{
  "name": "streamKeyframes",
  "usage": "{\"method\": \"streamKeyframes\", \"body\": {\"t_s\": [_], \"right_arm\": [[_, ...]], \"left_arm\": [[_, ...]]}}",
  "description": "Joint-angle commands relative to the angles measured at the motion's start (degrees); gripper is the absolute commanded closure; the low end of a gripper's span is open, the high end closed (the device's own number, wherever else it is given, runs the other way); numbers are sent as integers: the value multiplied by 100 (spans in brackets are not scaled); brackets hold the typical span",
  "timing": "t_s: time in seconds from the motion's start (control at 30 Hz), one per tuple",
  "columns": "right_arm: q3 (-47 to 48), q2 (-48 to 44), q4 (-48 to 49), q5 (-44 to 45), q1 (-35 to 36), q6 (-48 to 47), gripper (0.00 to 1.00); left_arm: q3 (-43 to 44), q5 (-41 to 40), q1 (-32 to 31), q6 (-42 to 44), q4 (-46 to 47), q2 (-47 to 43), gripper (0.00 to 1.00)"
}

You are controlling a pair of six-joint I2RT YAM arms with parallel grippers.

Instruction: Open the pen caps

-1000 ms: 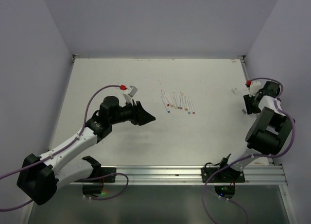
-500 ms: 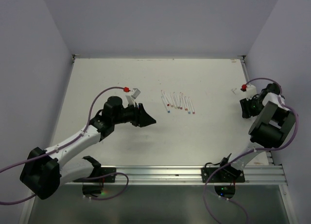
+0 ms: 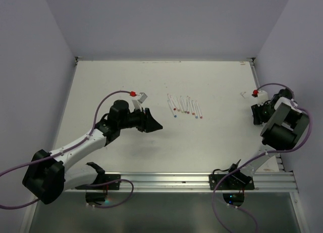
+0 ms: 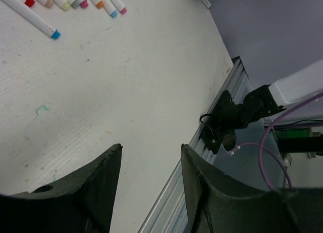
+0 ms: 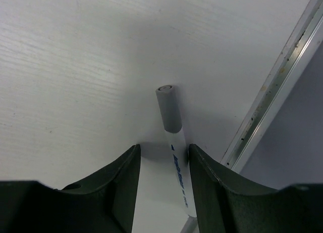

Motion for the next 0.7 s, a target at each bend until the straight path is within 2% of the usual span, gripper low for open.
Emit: {"method": "streamKeyframes", "body": {"t_s": [0.0, 0.23, 0.3, 0.33, 0.4, 0.43, 0.53, 0.67], "right_arm": [[-75, 50, 265, 123, -24, -108, 53], [31, 217, 257, 140, -24, -55, 55], [4, 296, 266, 175, -33, -55, 62], [13, 340, 240, 184, -24, -55, 70], [-22, 384, 266, 202, -16, -46, 78], [-57, 376, 301, 193, 11, -37, 87], [-311, 270, 459, 193, 151, -125, 100], [-592, 112, 817, 166, 441, -64, 100]], "left_arm": [[-94, 181, 4, 32, 400, 14, 46], [-147, 225, 4, -12, 505, 75, 46], [-121, 225, 12, 5, 479, 84, 46], [-121, 225, 12, 14, 479, 84, 46], [-112, 225, 12, 14, 462, 75, 46], [-121, 225, 12, 14, 453, 49, 46], [-156, 207, 4, -3, 453, 5, 46], [-244, 216, 12, -82, 532, -109, 46]]}}
